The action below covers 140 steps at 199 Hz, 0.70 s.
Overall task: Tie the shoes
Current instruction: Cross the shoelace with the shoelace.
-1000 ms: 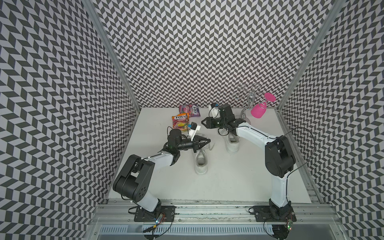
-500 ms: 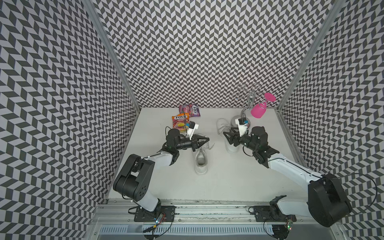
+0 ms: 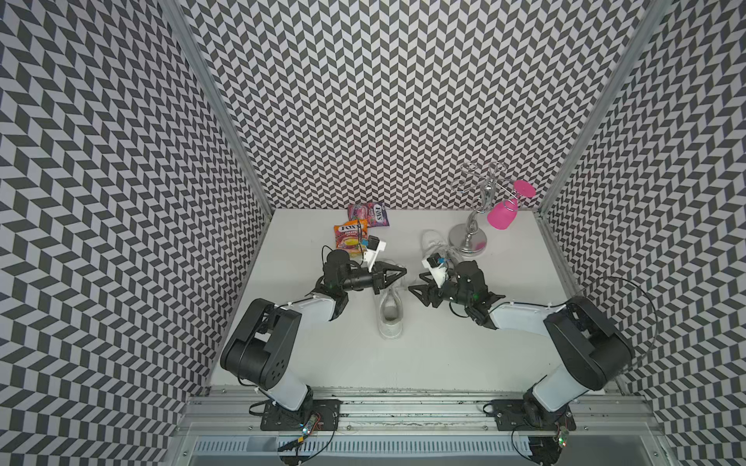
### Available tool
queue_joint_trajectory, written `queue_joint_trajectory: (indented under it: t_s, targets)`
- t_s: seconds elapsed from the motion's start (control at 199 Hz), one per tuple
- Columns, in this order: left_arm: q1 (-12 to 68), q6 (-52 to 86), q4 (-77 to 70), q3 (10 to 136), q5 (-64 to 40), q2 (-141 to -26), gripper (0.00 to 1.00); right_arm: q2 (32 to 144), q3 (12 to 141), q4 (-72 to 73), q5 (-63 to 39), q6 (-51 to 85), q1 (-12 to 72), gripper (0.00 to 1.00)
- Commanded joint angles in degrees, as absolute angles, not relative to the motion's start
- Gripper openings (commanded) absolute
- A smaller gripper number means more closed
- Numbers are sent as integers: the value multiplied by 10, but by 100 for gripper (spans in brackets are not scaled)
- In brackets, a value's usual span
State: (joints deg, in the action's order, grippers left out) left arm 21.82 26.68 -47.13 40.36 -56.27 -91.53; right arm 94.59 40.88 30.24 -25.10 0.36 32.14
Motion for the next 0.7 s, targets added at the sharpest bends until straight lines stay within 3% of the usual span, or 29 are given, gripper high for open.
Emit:
queue_joint_trajectory:
  t_s: [0.0,0.231,0.312,0.407,0.518,0.698]
  targets:
    - [216,263,-468,419,-567,-922,4,977,441,335,-244,-11,334,67]
    - [216,264,-468,420,-565,-923,4,1028,476,336,-257,-8,343,58]
    - [216,264,-466,420,-563,-923,4,1041,485,331,-262,-9,349,50]
    - [216,264,-463,421,-562,-924,4,1043,485,331,-262,-5,349,31]
    - [216,264,-462,425,-561,-928,4,1011,478,318,-250,-2,347,0]
    - [216,265,-451,446,-556,-955,4,913,452,244,-197,-2,333,0]
